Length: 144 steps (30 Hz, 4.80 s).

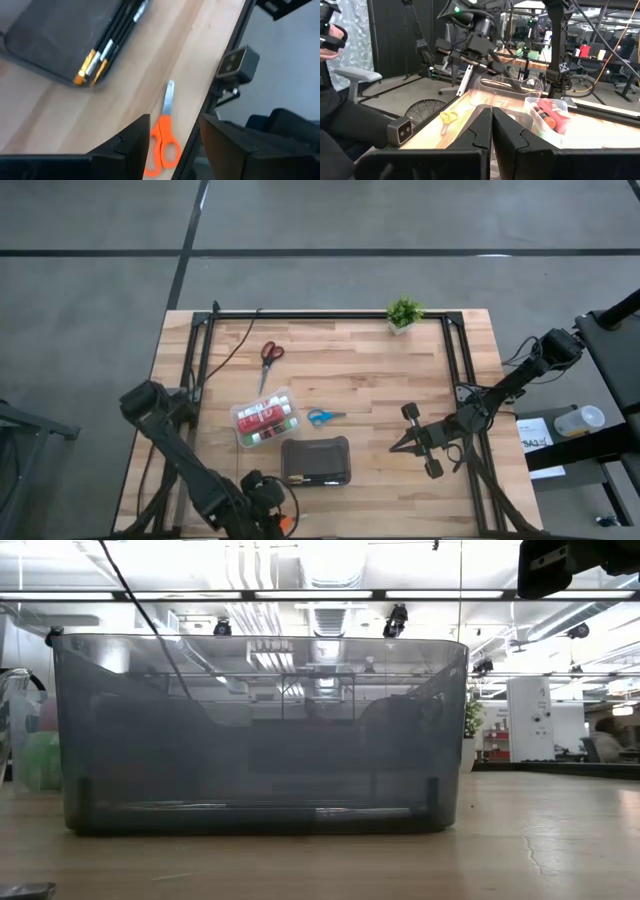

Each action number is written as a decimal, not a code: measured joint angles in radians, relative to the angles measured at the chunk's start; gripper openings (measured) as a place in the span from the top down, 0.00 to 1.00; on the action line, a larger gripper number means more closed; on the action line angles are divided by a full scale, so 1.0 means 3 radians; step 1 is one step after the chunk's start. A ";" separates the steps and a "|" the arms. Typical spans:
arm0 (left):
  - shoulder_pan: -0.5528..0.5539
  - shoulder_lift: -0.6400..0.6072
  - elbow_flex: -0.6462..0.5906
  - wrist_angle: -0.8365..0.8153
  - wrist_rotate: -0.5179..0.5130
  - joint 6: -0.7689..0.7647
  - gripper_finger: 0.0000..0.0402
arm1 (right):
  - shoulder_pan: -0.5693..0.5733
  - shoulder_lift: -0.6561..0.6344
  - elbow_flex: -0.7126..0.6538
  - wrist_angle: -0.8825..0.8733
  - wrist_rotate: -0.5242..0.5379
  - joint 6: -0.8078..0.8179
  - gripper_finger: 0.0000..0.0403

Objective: Pick & Place Paint Supplies
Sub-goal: Put the orange scissors into the bottom transparent bin

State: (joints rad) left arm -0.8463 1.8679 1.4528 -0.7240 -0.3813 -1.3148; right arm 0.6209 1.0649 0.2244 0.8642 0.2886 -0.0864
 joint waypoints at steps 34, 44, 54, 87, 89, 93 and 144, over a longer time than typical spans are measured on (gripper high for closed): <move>-0.0130 0.0434 0.0000 0.0340 0.0461 -0.0144 0.54 | 0.0001 0.0000 -0.0001 0.0000 0.0000 0.0001 0.98; -0.0077 0.0446 0.0005 0.0359 0.0575 0.0271 0.54 | -0.0001 0.0000 -0.0001 0.0000 0.0000 0.0000 0.98; -0.0072 0.0446 -0.0087 0.0461 0.0490 0.0469 0.54 | 0.0000 0.0000 0.0000 0.0000 0.0000 0.0001 0.98; 0.0080 0.0421 -0.0752 0.0779 0.0704 0.0558 0.54 | 0.0001 0.0000 -0.0001 0.0000 0.0000 0.0001 0.98; 0.0111 0.0421 -0.0752 0.0731 0.0704 0.0699 0.54 | 0.0001 0.0000 0.0000 0.0000 0.0000 0.0000 0.98; 0.0183 0.0421 -0.0752 0.0608 0.0693 0.0963 0.54 | 0.0001 0.0000 -0.0001 -0.0001 0.0000 0.0001 0.98; 0.0221 0.0424 -0.0736 0.0626 0.0495 0.0872 0.91 | 0.0001 0.0000 -0.0001 0.0000 0.0000 0.0001 0.98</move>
State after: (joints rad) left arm -0.7799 1.9952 1.2321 -0.5362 -0.2328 -1.0531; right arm 0.6212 1.0649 0.2242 0.8642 0.2886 -0.0861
